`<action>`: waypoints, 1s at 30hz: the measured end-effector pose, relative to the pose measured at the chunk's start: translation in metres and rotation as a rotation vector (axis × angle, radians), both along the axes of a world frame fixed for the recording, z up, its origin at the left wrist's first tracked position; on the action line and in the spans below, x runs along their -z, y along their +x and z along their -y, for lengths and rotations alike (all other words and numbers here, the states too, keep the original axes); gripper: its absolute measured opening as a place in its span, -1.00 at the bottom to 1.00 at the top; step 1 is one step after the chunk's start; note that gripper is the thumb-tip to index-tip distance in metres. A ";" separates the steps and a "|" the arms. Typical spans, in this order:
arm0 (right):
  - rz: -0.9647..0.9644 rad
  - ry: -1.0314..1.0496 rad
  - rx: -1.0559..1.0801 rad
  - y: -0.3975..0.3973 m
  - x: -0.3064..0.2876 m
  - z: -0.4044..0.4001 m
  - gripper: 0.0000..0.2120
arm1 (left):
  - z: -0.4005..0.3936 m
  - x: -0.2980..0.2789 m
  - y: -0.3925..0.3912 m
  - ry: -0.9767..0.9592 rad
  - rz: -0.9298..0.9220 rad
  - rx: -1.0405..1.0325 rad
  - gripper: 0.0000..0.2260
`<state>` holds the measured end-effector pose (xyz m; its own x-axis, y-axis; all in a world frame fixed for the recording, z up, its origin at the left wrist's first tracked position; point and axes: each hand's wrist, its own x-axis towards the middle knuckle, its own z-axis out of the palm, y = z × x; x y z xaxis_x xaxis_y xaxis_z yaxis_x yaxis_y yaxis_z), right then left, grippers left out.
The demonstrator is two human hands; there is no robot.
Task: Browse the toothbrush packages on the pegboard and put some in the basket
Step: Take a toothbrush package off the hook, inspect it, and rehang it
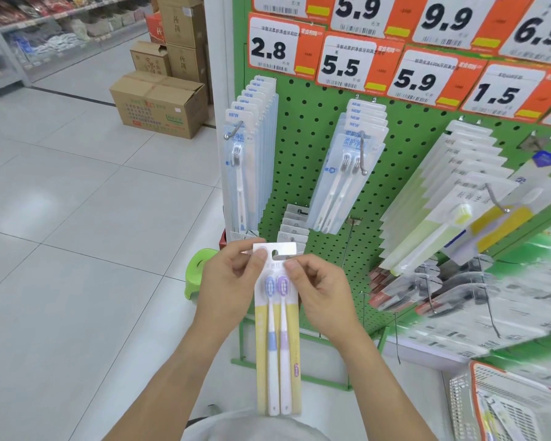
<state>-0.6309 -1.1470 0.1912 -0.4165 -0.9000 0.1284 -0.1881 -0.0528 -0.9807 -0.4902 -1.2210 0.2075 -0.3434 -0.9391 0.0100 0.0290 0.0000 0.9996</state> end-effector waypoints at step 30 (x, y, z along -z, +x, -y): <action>0.011 0.164 0.121 0.019 0.015 -0.043 -0.65 | -0.027 0.006 0.007 0.066 0.160 0.249 -0.60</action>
